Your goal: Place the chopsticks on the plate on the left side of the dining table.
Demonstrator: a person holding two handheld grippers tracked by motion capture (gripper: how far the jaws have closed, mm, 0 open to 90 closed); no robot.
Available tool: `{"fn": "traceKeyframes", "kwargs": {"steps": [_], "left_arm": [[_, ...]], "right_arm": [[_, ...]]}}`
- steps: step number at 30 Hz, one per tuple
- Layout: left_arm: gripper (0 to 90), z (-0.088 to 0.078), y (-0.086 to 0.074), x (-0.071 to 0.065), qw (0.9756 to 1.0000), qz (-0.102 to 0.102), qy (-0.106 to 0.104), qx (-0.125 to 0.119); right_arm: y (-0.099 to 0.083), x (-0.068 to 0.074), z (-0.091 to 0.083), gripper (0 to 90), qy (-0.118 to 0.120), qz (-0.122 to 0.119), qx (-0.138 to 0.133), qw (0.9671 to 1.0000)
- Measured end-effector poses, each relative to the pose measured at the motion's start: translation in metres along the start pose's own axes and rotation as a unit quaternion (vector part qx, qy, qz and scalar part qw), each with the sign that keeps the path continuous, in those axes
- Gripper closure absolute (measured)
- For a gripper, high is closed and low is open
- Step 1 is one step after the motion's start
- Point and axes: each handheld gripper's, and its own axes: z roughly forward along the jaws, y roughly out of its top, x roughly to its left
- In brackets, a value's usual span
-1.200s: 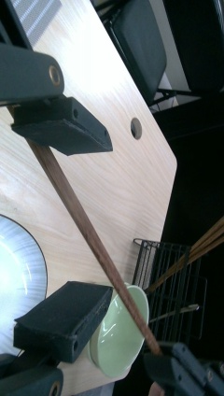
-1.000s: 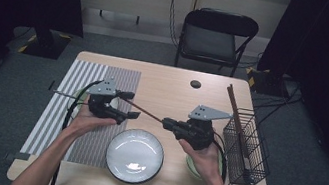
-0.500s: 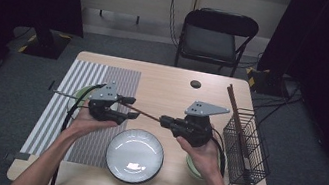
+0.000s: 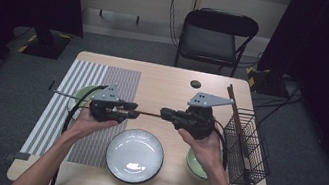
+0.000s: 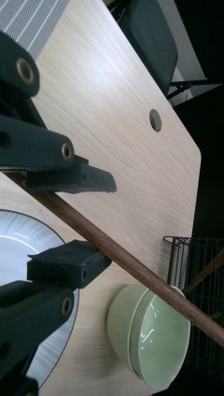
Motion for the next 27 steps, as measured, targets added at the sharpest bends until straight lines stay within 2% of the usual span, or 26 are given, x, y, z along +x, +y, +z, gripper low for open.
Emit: {"fn": "traceKeyframes", "kwargs": {"steps": [4, 13, 22, 27], "left_arm": [[69.4, 0.003, -0.002, -0.002, 0.9999, -0.003, -0.013, 0.003], [76.6, 0.006, -0.003, -0.007, 0.9989, -0.012, -0.045, -0.007], [82.1, 0.01, -0.005, -0.018, 0.9964, -0.022, -0.08, -0.02], [84.4, 0.01, -0.004, -0.023, 0.9945, -0.025, -0.099, -0.023]], "right_arm": [[0.01, -0.002, 0.0, 86.3, 0.006, -0.002, -0.012, 0.9999], [0.035, -0.009, 0.005, 86.2, 0.009, -0.005, -0.03, 0.9995], [0.043, -0.019, 0.011, 85.6, 0.007, 0.0, -0.054, 0.9985], [0.046, -0.024, 0.012, 77.4, 0.006, 0.003, -0.063, 0.998]]}}
